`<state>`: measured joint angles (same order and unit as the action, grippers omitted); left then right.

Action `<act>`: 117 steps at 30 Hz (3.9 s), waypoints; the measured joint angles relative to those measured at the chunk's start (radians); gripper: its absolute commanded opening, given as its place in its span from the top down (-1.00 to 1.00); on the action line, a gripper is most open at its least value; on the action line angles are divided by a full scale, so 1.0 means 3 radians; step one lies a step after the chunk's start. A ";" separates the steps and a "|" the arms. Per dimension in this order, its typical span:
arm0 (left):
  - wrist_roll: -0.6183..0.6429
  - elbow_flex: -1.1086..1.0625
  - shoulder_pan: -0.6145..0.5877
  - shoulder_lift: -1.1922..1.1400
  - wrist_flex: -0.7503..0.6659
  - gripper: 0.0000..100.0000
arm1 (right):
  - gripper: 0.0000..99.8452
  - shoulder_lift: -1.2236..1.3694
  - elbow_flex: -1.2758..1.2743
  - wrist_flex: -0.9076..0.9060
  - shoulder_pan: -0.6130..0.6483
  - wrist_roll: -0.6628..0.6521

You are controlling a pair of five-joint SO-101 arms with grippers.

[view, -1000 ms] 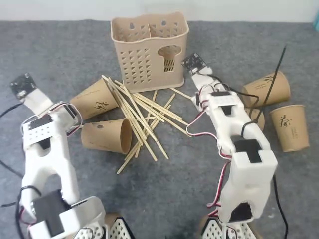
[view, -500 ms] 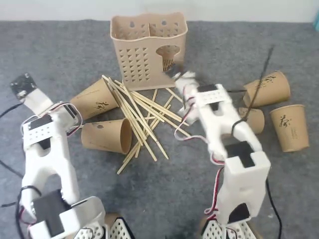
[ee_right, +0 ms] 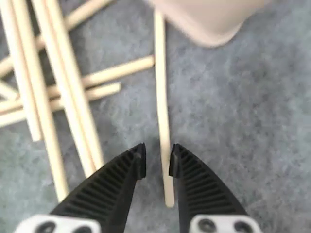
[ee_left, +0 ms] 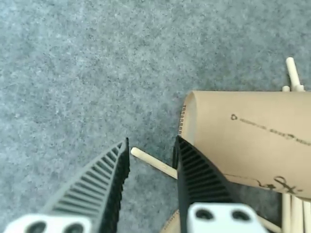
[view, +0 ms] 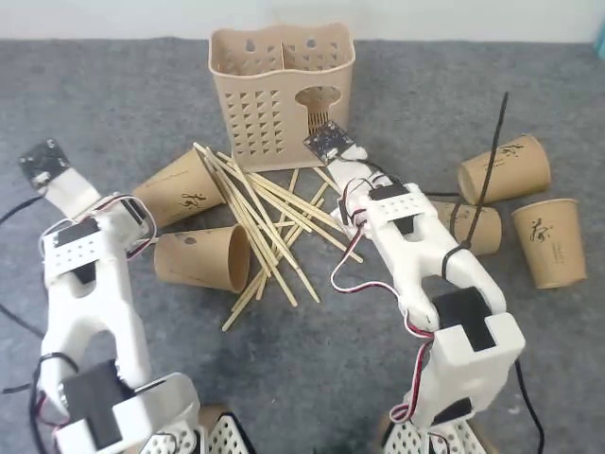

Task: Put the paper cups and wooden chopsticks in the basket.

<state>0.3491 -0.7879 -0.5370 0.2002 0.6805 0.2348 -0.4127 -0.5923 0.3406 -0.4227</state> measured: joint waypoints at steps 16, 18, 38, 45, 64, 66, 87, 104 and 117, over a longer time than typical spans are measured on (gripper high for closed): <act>0.0000 0.0000 0.0000 -0.0010 0.0000 0.72 | 0.81 0.0005 0.0015 -0.0077 0.0010 0.0000; 0.0000 0.0000 0.0000 -0.0010 0.0000 0.72 | 0.81 0.0072 0.0026 -0.0026 -0.0026 0.0000; 0.0000 0.0000 0.0000 -0.0010 0.0000 0.73 | 0.98 0.0445 0.0716 -0.1120 -0.0087 0.0020; 0.0000 0.0000 0.0000 -0.0010 0.0000 0.73 | 0.98 -0.0588 -0.0419 -0.1171 -0.0077 0.0020; 0.0000 0.0000 0.0000 -0.0010 0.0000 0.73 | 0.53 -0.4153 -0.2547 -0.1616 0.0271 -0.0056; 0.0000 0.0000 0.0000 -0.0010 0.0000 0.73 | 0.57 -0.4255 -0.2511 -0.1652 0.0271 0.0056; 0.0000 0.0000 0.0000 -0.0010 0.0000 0.73 | 0.65 -0.3002 -0.1734 -0.0092 0.0332 0.1678; 0.0000 0.0000 0.0000 -0.0010 -0.0113 0.73 | 0.65 -0.0066 -0.0210 0.0813 0.0547 0.2782; 0.0000 0.0000 0.0000 -0.0010 -0.0113 0.73 | 0.65 0.0118 0.0215 0.0844 0.0849 0.2793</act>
<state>0.3491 -0.7879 -0.5370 0.1972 0.6467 0.2700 -0.3483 -0.3391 0.5953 0.4150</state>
